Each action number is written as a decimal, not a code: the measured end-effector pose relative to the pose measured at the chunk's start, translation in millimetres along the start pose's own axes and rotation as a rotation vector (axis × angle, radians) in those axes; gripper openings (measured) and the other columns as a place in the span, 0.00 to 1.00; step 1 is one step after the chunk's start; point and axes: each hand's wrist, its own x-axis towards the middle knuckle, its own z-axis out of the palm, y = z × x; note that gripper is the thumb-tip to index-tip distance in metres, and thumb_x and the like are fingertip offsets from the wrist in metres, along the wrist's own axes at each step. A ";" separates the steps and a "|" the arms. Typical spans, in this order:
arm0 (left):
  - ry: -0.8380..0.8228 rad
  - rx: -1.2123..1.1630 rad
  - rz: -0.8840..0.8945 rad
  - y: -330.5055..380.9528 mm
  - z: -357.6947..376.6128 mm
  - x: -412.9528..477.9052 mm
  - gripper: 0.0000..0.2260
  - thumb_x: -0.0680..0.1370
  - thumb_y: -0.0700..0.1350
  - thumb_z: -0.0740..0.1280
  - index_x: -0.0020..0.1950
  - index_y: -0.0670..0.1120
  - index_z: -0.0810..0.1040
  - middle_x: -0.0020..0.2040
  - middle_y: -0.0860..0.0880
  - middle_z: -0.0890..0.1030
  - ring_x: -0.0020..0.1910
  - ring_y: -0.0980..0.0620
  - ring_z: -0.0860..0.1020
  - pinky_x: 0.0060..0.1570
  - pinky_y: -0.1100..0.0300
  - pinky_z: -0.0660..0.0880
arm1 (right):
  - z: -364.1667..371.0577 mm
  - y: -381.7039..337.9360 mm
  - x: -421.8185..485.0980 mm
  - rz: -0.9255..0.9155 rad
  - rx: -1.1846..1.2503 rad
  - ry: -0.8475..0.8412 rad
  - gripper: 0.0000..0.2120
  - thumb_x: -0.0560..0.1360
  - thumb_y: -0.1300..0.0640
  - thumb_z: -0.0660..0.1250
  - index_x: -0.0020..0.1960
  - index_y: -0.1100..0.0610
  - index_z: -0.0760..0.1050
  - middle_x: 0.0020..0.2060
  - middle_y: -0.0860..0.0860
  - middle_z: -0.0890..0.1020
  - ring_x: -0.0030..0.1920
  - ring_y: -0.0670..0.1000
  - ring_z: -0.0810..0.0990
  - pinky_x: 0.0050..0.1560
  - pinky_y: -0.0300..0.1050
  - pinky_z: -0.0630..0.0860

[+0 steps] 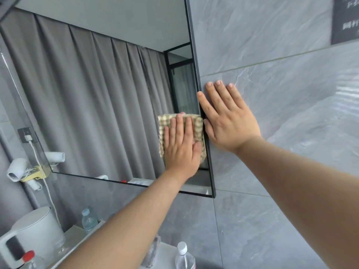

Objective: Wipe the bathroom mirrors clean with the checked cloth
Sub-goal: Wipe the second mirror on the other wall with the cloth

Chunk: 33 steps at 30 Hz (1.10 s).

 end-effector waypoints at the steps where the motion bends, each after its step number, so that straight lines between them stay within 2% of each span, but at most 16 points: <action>1: 0.009 0.001 -0.007 -3.8 -10.2 21.8 0.31 0.81 0.51 0.50 0.80 0.43 0.42 0.80 0.44 0.45 0.80 0.44 0.45 0.78 0.46 0.42 | 0.0 0.2 -0.2 0.000 -0.001 0.006 0.28 0.81 0.50 0.51 0.78 0.61 0.60 0.75 0.64 0.63 0.76 0.65 0.60 0.78 0.61 0.50; 4: 0.016 -0.008 -0.067 -15.0 -31.2 64.2 0.30 0.80 0.51 0.49 0.80 0.42 0.43 0.81 0.42 0.45 0.80 0.45 0.44 0.78 0.47 0.40 | 0.1 -0.5 -1.0 0.011 -0.001 0.000 0.28 0.81 0.51 0.50 0.78 0.61 0.59 0.76 0.64 0.63 0.77 0.65 0.59 0.78 0.60 0.49; 8: 0.025 -0.018 -0.119 -4.7 -29.7 63.2 0.31 0.80 0.52 0.49 0.80 0.41 0.45 0.81 0.40 0.46 0.81 0.43 0.44 0.78 0.44 0.42 | 0.4 -1.6 -1.0 0.018 0.003 -0.007 0.29 0.82 0.48 0.47 0.79 0.61 0.58 0.76 0.64 0.62 0.77 0.65 0.58 0.79 0.60 0.48; 12: 0.031 -0.052 -0.138 13.2 -4.2 14.4 0.30 0.82 0.53 0.49 0.80 0.40 0.46 0.81 0.39 0.48 0.81 0.42 0.46 0.78 0.43 0.44 | 1.9 -1.5 -2.1 0.011 -0.022 -0.008 0.31 0.80 0.47 0.50 0.79 0.62 0.57 0.76 0.64 0.62 0.77 0.65 0.58 0.78 0.60 0.48; 16: -0.005 -0.063 -0.147 26.6 27.4 -59.0 0.28 0.84 0.57 0.39 0.81 0.45 0.41 0.81 0.43 0.44 0.81 0.42 0.46 0.78 0.42 0.46 | 2.2 -2.7 -3.5 0.018 -0.030 -0.016 0.32 0.79 0.48 0.53 0.79 0.62 0.56 0.77 0.65 0.60 0.77 0.65 0.57 0.78 0.60 0.47; 21: -0.022 -0.029 -0.119 22.4 50.9 -126.4 0.28 0.84 0.56 0.40 0.81 0.45 0.40 0.82 0.44 0.41 0.81 0.42 0.46 0.76 0.43 0.48 | 2.4 -2.4 -4.4 0.015 -0.043 -0.008 0.33 0.79 0.48 0.55 0.79 0.62 0.55 0.77 0.65 0.60 0.77 0.65 0.56 0.78 0.61 0.49; 26: -0.011 -0.040 -0.085 12.0 50.7 -126.9 0.28 0.84 0.54 0.43 0.82 0.46 0.43 0.82 0.45 0.45 0.80 0.43 0.50 0.78 0.47 0.46 | 3.4 -2.1 -4.9 0.011 -0.028 0.025 0.34 0.78 0.47 0.55 0.79 0.63 0.56 0.76 0.66 0.61 0.76 0.66 0.59 0.78 0.62 0.50; 27: -0.003 -0.052 -0.147 4.8 50.5 -125.9 0.27 0.84 0.54 0.44 0.82 0.47 0.43 0.82 0.45 0.46 0.81 0.44 0.49 0.78 0.48 0.45 | 3.4 -2.2 -5.1 0.009 -0.031 0.033 0.34 0.78 0.47 0.55 0.79 0.63 0.57 0.76 0.66 0.62 0.76 0.66 0.59 0.78 0.62 0.51; 30: 0.084 -0.153 -0.525 -27.3 47.4 -111.0 0.29 0.81 0.51 0.47 0.80 0.54 0.38 0.81 0.46 0.48 0.80 0.52 0.45 0.78 0.51 0.43 | 5.0 -4.1 -5.8 0.015 -0.038 0.050 0.34 0.78 0.47 0.55 0.79 0.63 0.57 0.75 0.66 0.62 0.76 0.67 0.60 0.77 0.63 0.51; 31: 0.093 -0.201 -0.636 -38.3 44.7 -104.7 0.29 0.80 0.52 0.46 0.80 0.53 0.39 0.81 0.47 0.47 0.80 0.55 0.44 0.78 0.52 0.43 | 5.8 -4.3 -5.4 0.015 -0.037 0.055 0.34 0.78 0.47 0.54 0.79 0.63 0.57 0.75 0.66 0.62 0.76 0.67 0.60 0.77 0.63 0.51; 33: 0.118 -0.281 -0.800 -59.3 36.8 -93.7 0.32 0.77 0.55 0.43 0.80 0.47 0.43 0.81 0.46 0.48 0.80 0.53 0.46 0.78 0.54 0.41 | 6.5 -4.4 -4.6 0.012 -0.043 0.056 0.34 0.77 0.47 0.54 0.79 0.63 0.56 0.75 0.67 0.62 0.76 0.67 0.60 0.77 0.63 0.51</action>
